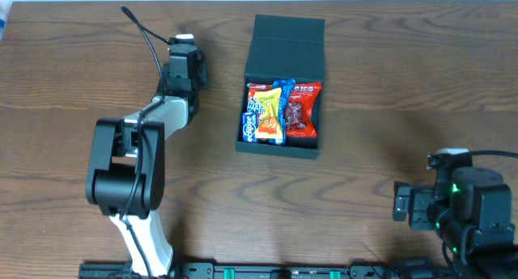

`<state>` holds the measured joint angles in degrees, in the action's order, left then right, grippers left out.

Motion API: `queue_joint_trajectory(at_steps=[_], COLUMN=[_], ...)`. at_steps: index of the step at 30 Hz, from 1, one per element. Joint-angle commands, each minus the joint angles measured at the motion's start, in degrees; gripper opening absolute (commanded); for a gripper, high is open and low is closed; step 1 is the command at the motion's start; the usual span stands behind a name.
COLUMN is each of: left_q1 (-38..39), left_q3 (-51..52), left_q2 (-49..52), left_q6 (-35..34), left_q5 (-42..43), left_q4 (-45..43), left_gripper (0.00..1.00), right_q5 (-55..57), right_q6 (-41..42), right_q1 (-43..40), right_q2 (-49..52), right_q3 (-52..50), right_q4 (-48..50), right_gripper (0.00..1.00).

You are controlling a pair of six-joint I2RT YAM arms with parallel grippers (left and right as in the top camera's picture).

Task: Pack container
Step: 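Carry the Mentos container into the black box's right corner and release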

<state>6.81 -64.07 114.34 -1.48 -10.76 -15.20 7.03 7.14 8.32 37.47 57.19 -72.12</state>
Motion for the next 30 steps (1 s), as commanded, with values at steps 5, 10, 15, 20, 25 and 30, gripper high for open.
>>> queue_joint_trajectory(at_steps=[5,10,15,20,25,30], left_q1=[4.07,9.79,18.69,26.12,31.50,33.05], left_q3=[-0.35,-4.31,-17.53,-26.45,-35.78,-45.20], left_q2=[-15.32,-24.92,-26.91,-26.29,-20.15,-9.51], left_q6=[-0.48,-4.96,-11.98,-15.78,-19.58,-20.41], left_q5=[-4.57,-13.81,-13.57,-7.50,10.05,19.47], left_q4=[13.90,33.97,62.90,74.95,82.90,90.68], left_gripper=[0.06,0.06,0.06,0.06,0.06,0.06], right_q5=[-0.17,-0.17,-0.20,-0.20,-0.17,-0.17], right_q6=[-0.57,-0.57,-0.57,-0.57,-0.57,-0.57], right_q1=[-0.57,-0.57,-0.57,-0.57,-0.57,-0.57], right_q2=[-0.09,-0.09,-0.09,-0.09,-0.09,-0.09], right_q3=[0.07,0.07,0.07,0.07,0.07,0.07], right_q4=[0.09,0.09,0.09,0.09,0.09,0.09], right_gripper=[0.99,0.99,0.99,0.99,0.99,0.99])
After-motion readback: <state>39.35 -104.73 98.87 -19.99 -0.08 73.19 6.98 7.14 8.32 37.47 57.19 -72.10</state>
